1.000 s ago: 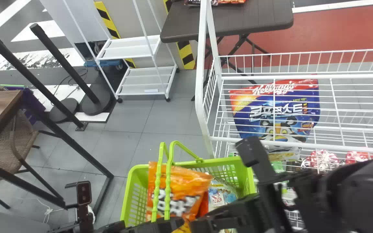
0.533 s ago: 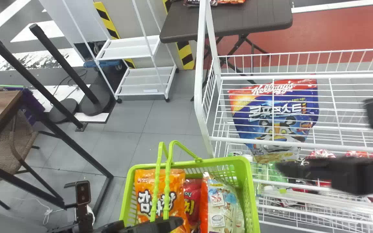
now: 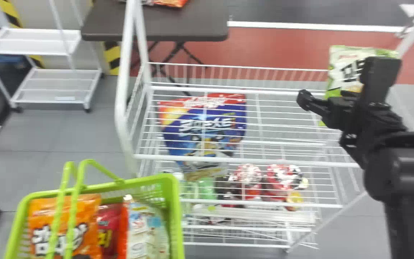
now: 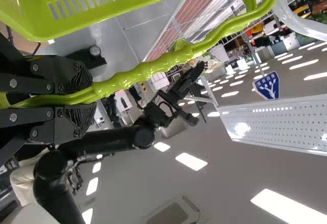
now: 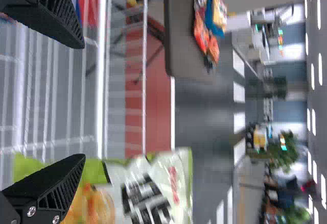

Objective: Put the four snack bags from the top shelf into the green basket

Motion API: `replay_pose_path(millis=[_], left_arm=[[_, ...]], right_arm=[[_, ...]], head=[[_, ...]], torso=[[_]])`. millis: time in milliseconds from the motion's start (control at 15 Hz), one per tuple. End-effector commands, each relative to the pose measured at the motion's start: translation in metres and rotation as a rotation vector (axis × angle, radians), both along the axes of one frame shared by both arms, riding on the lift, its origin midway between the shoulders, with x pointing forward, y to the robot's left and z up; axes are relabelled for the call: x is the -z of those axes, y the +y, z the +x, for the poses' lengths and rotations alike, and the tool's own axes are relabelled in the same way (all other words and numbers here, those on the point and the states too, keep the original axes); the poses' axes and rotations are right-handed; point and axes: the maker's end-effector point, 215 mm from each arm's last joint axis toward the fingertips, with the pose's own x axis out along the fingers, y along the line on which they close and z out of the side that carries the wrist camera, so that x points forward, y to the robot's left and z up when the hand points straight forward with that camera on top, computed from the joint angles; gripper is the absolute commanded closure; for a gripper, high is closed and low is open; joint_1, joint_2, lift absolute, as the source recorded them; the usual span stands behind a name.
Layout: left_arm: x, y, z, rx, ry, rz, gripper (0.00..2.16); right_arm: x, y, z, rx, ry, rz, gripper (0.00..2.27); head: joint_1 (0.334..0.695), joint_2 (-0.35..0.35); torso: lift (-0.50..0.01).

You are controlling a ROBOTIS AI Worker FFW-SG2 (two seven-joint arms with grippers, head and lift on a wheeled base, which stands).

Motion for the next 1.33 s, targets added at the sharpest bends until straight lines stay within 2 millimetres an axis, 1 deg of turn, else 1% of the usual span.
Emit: replay_pose_path(millis=[0,67,200,400,467,533,600,733,933,1000,1067,1133,1200,1267], left_arm=[[-0.001,0.0,-0.001,0.001,0.0,-0.012,2.15],[-0.001,0.002,-0.002,-0.002,0.002,-0.012,2.15],[0.001,0.004,-0.002,-0.007,0.005,-0.01,2.15],[0.001,0.004,0.0,-0.008,0.001,-0.013,2.15],[0.001,0.004,0.0,-0.007,0.001,-0.013,2.15],[0.002,0.004,0.001,-0.007,0.002,-0.012,2.15],[0.003,0.005,0.001,-0.007,0.004,-0.012,2.15],[0.003,0.005,0.001,-0.006,0.005,-0.011,2.15],[0.004,0.006,0.001,-0.008,0.008,-0.014,2.15],[0.005,0.006,0.001,-0.009,0.007,-0.014,2.15],[0.005,0.006,0.0,-0.009,0.01,-0.014,2.15],[0.005,0.006,0.0,-0.009,0.01,-0.014,2.15],[0.005,0.006,0.001,-0.011,0.007,-0.015,2.15],[0.006,0.006,0.001,-0.011,0.008,-0.014,2.15]], right_arm=[[0.008,-0.027,0.013,0.062,0.017,-0.006,0.04],[0.011,-0.041,0.011,0.104,0.025,-0.016,0.04],[0.014,-0.067,0.004,0.161,0.038,-0.013,0.04],[0.019,-0.086,-0.003,0.204,0.06,-0.006,0.04],[0.018,-0.09,0.001,0.21,0.061,-0.002,0.04],[0.022,-0.094,0.004,0.215,0.072,-0.003,0.04],[0.031,-0.095,0.007,0.218,0.103,-0.009,0.04],[0.034,-0.096,0.019,0.22,0.121,-0.026,0.04],[0.043,-0.096,0.031,0.22,0.161,-0.067,0.13],[0.042,-0.096,0.031,0.22,0.161,-0.066,0.3],[0.045,-0.094,0.03,0.216,0.164,-0.055,0.55],[0.052,-0.093,0.026,0.211,0.174,-0.05,0.8],[0.056,-0.089,0.022,0.201,0.172,-0.041,1.22],[0.051,-0.089,0.021,0.205,0.154,-0.04,1.65]], head=[[0.695,-0.116],[0.695,-0.143],[0.695,-0.17],[0.695,-0.221],[0.695,-0.23],[0.695,-0.237],[0.695,-0.242],[0.695,-0.249],[0.695,-0.247],[0.695,-0.245],[0.695,-0.244],[0.695,-0.243],[0.695,-0.241],[0.695,-0.239]], torso=[[0.0],[0.0],[0.0],[0.0],[0.0],[0.0],[0.0],[0.0],[0.0],[0.0],[0.0],[0.0],[0.0],[0.0]])
